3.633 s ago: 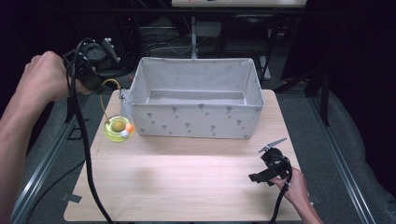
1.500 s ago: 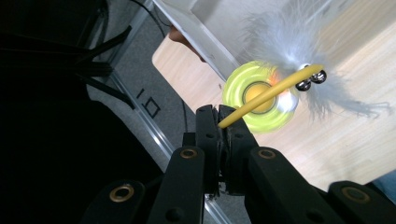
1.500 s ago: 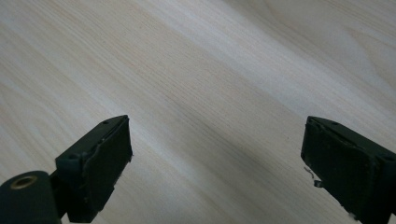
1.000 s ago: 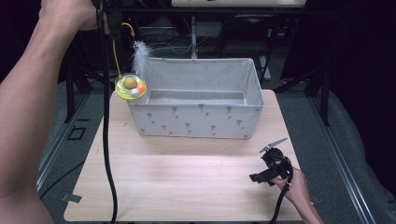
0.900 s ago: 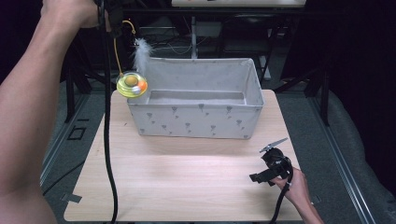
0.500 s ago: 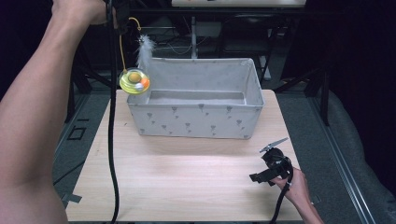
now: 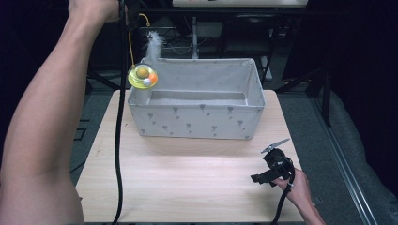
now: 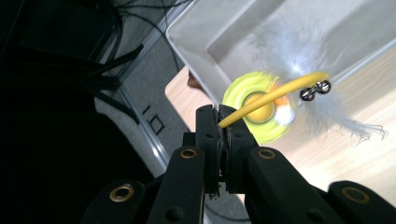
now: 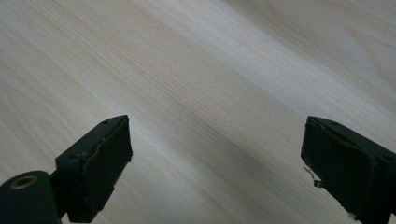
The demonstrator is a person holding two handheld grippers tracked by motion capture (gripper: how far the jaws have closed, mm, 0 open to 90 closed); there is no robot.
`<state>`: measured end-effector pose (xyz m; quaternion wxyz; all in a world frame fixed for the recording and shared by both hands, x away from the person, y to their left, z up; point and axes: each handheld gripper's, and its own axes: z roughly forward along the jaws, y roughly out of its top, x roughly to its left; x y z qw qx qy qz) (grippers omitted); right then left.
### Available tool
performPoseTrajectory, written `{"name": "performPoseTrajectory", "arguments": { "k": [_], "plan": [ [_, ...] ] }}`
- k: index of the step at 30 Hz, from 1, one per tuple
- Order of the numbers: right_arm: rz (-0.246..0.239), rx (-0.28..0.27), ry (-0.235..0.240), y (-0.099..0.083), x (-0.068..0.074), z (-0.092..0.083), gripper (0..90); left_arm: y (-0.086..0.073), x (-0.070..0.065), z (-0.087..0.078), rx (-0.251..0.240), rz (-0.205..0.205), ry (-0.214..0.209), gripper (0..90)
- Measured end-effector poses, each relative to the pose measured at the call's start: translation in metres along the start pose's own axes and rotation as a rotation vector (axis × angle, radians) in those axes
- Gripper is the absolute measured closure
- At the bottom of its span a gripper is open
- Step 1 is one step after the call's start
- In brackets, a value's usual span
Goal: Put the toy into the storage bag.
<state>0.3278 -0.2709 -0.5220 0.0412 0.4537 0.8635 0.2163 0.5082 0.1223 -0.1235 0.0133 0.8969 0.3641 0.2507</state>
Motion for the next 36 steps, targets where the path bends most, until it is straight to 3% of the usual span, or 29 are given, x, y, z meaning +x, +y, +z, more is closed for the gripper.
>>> {"name": "performPoseTrajectory", "arguments": {
  "k": [11, 15, 36],
  "plan": [
    [0.017, -0.014, 0.013, 0.0, 0.0, 0.001, 8.3, 0.012, -0.006, 0.033, -0.029, -0.002, -0.033, 88.0],
    [0.019, -0.012, 0.015, 0.0, 0.0, 0.001, 8.3, 0.016, -0.009, 0.043, -0.014, 0.002, -0.046, 88.0],
    [0.017, -0.011, 0.012, 0.0, 0.0, 0.001, 8.3, 0.017, -0.013, 0.094, -0.005, -0.014, -0.129, 88.1]
  ]
}}
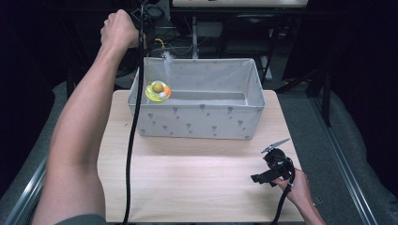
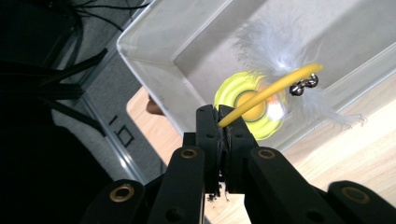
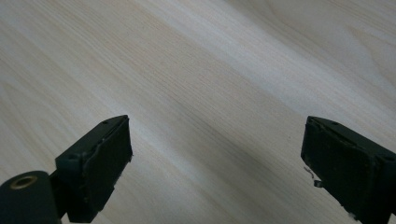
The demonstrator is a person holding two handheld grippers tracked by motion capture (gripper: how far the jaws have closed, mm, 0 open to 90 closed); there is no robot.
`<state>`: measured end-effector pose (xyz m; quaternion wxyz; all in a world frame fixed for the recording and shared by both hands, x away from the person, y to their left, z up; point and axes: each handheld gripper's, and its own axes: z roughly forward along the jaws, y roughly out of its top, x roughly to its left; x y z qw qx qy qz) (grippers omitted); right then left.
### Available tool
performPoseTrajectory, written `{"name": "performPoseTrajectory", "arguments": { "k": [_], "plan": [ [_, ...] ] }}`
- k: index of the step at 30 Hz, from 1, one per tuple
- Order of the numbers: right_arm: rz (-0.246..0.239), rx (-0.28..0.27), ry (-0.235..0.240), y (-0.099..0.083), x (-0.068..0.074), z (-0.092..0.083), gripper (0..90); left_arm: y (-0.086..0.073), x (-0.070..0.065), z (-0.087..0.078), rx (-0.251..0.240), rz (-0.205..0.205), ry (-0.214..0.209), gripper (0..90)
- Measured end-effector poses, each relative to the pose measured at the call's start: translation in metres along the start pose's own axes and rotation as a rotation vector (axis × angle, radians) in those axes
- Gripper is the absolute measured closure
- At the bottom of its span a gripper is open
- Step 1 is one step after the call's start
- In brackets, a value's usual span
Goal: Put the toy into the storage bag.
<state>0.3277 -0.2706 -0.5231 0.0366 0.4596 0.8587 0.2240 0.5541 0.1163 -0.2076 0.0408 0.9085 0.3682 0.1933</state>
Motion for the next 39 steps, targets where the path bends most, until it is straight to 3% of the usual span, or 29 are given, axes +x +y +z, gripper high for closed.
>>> {"name": "performPoseTrajectory", "arguments": {
  "k": [11, 13, 21, 39],
  "plan": [
    [0.002, -0.004, 0.009, 0.0, -0.001, 0.001, 8.3, -0.006, 0.0, 0.027, 0.01, -0.011, -0.042, 88.1],
    [-0.001, 0.0, 0.01, 0.0, -0.001, 0.001, 8.3, -0.01, 0.002, 0.032, -0.003, -0.02, -0.073, 88.1],
    [0.002, -0.008, 0.012, 0.0, -0.001, 0.002, 8.3, -0.023, 0.004, 0.051, 0.005, -0.04, -0.112, 88.2],
    [-0.005, 0.009, 0.005, 0.0, -0.003, 0.002, 8.3, -0.048, 0.004, 0.077, 0.024, -0.069, -0.181, 88.2]
  ]
}}
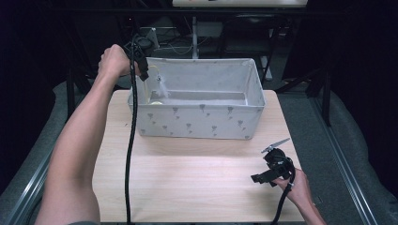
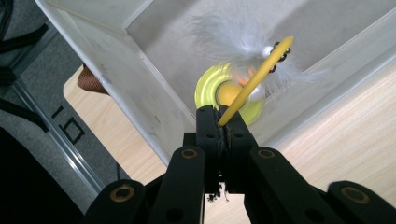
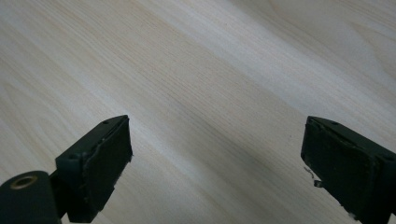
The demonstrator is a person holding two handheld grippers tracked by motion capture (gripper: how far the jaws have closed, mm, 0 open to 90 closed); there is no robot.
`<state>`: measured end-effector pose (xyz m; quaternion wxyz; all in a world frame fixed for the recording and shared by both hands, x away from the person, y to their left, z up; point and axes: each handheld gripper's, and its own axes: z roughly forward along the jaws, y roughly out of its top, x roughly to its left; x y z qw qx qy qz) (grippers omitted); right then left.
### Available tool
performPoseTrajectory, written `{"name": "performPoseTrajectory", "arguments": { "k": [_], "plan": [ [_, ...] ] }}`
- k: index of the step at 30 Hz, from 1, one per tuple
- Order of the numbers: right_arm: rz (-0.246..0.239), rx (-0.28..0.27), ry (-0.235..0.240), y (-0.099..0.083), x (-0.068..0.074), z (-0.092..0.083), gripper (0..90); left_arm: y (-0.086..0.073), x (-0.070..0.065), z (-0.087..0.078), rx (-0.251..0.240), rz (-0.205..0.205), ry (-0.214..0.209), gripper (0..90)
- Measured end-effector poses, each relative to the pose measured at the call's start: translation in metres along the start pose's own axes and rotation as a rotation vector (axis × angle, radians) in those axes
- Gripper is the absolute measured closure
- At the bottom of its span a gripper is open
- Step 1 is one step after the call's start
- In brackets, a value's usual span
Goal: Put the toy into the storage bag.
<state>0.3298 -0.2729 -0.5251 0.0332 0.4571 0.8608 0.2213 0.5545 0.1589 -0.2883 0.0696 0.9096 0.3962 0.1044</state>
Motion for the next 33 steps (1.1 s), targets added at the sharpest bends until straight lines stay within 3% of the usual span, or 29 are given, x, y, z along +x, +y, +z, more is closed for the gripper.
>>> {"name": "performPoseTrajectory", "arguments": {
  "k": [9, 12, 16, 33],
  "plan": [
    [-0.001, 0.001, 0.0, 0.0, 0.0, 0.0, 8.4, -0.014, 0.005, 0.013, 0.022, -0.011, -0.046, 88.2],
    [-0.002, 0.003, -0.001, 0.0, 0.0, 0.0, 8.4, -0.02, 0.005, 0.017, 0.039, -0.009, -0.024, 88.2],
    [-0.007, 0.007, -0.004, 0.0, 0.0, -0.001, 8.4, -0.029, 0.006, 0.025, 0.053, -0.012, -0.045, 88.2],
    [-0.004, 0.009, -0.006, 0.0, 0.0, 0.0, 8.5, -0.046, 0.014, 0.045, 0.07, -0.04, -0.036, 88.2]
  ]
}}
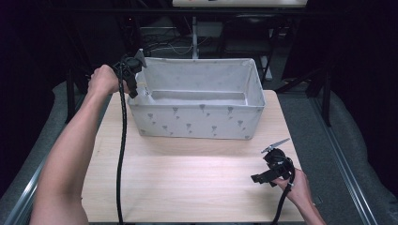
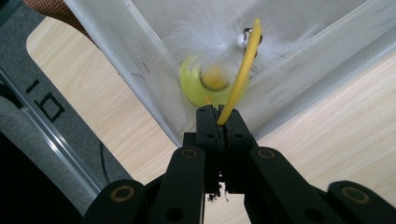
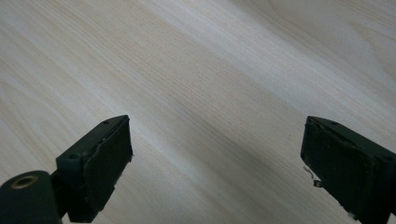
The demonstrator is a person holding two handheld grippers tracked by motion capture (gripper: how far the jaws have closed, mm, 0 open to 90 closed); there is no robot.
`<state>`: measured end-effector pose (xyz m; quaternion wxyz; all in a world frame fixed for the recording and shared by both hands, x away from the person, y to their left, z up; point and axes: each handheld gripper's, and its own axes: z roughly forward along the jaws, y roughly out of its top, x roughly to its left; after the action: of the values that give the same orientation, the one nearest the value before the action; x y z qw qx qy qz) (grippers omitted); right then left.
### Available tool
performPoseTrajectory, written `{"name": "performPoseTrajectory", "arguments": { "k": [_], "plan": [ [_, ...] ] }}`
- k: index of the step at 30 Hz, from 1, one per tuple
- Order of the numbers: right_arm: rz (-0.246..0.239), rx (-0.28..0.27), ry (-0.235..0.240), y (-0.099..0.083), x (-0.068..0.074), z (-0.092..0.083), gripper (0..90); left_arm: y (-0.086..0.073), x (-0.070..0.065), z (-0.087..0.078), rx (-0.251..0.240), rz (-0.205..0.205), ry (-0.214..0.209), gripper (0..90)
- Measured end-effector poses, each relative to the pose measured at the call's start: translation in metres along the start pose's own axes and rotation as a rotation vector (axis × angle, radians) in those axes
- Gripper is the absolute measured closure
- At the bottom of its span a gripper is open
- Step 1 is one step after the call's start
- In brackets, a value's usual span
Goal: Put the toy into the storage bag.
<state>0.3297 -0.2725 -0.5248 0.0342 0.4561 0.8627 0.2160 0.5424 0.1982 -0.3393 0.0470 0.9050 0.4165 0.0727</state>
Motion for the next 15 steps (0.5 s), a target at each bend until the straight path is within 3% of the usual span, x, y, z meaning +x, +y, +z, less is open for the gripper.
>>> {"name": "performPoseTrajectory", "arguments": {
  "k": [12, 15],
  "plan": [
    [0.002, 0.001, 0.005, -0.0002, 0.0002, 0.0008, 8.6, 0.0005, 0.001, 0.0076, 0.014, 0.002, -0.005, 88.0],
    [0.002, 0.0, 0.017, 0.0002, 0.0005, 0.0006, 8.5, 0.0004, 0.0007, 0.0024, -0.02, -0.008, -0.007, 83.0]
  ]
}}
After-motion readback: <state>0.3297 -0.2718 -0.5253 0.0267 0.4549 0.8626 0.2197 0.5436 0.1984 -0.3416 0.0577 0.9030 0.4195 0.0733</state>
